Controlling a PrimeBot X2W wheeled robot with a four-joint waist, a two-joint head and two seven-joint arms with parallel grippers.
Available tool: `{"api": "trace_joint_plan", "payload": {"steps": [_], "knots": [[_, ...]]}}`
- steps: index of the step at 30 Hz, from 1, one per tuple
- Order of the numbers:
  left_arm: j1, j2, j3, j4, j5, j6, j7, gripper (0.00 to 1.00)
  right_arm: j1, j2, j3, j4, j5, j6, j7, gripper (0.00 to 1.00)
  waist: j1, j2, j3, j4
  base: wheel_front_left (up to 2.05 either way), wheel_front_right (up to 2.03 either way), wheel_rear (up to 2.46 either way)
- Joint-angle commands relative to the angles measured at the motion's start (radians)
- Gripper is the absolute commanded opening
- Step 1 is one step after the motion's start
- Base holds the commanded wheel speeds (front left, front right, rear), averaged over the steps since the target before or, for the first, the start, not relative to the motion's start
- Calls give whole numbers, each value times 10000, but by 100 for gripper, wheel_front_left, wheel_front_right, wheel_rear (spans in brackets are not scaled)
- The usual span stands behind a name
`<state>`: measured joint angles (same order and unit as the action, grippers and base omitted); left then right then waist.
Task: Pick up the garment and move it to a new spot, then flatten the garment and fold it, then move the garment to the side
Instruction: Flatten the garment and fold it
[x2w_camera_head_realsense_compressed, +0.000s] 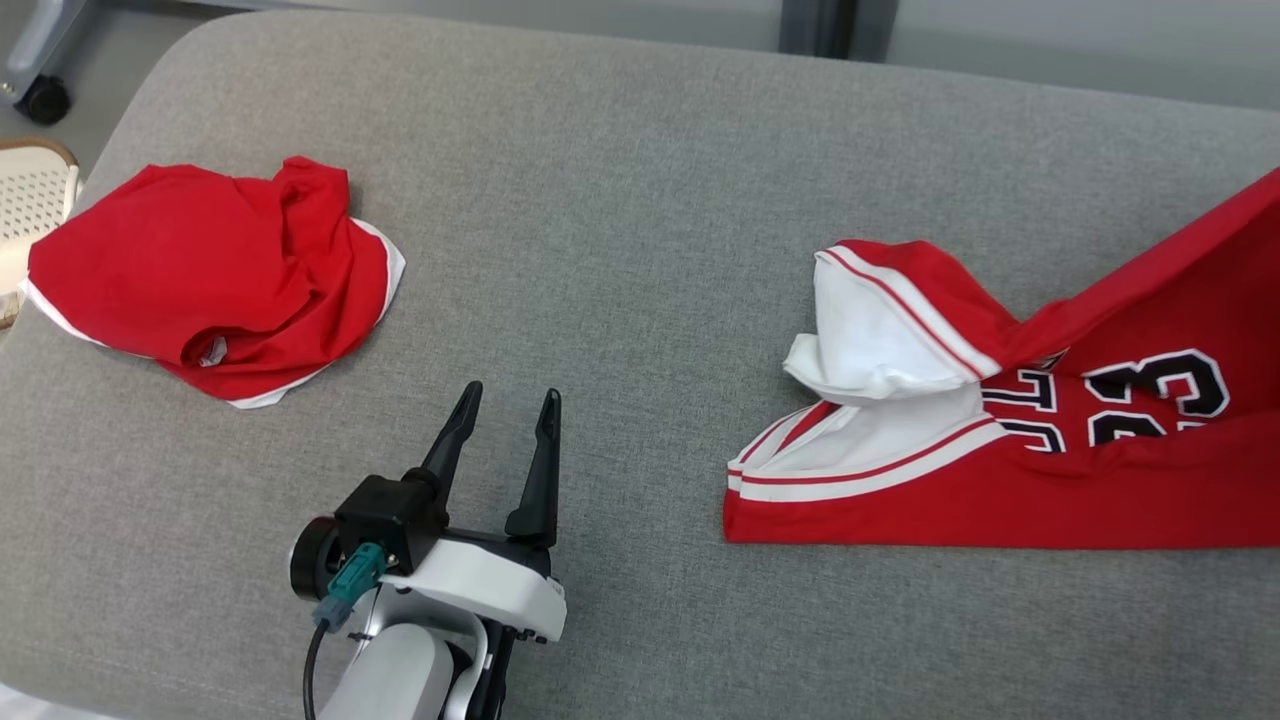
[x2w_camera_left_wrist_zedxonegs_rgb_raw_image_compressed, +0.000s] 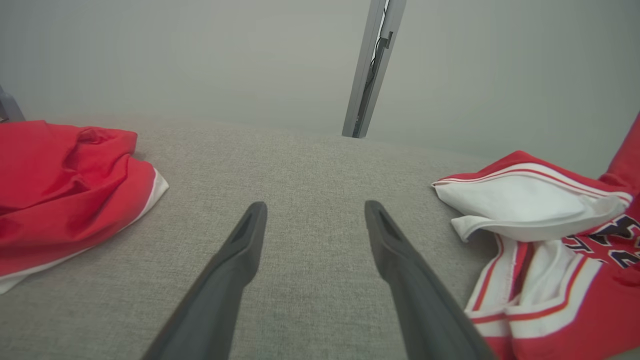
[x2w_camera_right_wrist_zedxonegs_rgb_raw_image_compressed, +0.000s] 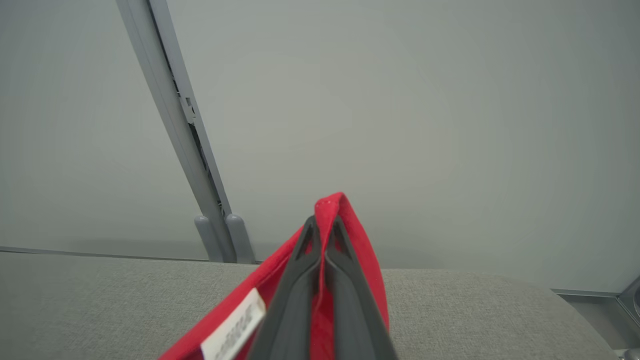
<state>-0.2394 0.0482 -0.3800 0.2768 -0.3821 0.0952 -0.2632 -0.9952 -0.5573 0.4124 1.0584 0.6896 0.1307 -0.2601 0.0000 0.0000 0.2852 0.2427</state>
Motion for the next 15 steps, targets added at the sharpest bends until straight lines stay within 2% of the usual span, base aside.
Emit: {"api": "trace_joint_plan", "payload": {"steps": [1, 5, 6, 7, 15], "knots": [[-235, 38, 17, -29, -74, 27, -15, 100, -212, -32, -144, 202, -51, 2, -70, 0, 0, 0, 185, 97, 0, 0, 0], [-315, 40, 10, -37, -26, -4, -15, 100, -781, 2, -852, 1153, -101, 2, -69, 0, 0, 0, 465, 189, 0, 0, 0], [-356, 38, 14, -48, -19, -9, -15, 100, -899, 36, -992, 1353, -137, 2, -69, 47, 0, 0, 525, 205, 0, 0, 0], [-392, 38, 5, -48, -16, -19, -15, 100, -964, 103, -1044, 1597, -177, 2, -70, 100, 0, 0, 559, 223, 0, 0, 0], [-308, 41, 16, 31, 55, 20, -15, 100, -780, 626, -702, 2220, -799, 2, 178, 100, 0, 0, 452, 32, 0, 0, 0]]}}
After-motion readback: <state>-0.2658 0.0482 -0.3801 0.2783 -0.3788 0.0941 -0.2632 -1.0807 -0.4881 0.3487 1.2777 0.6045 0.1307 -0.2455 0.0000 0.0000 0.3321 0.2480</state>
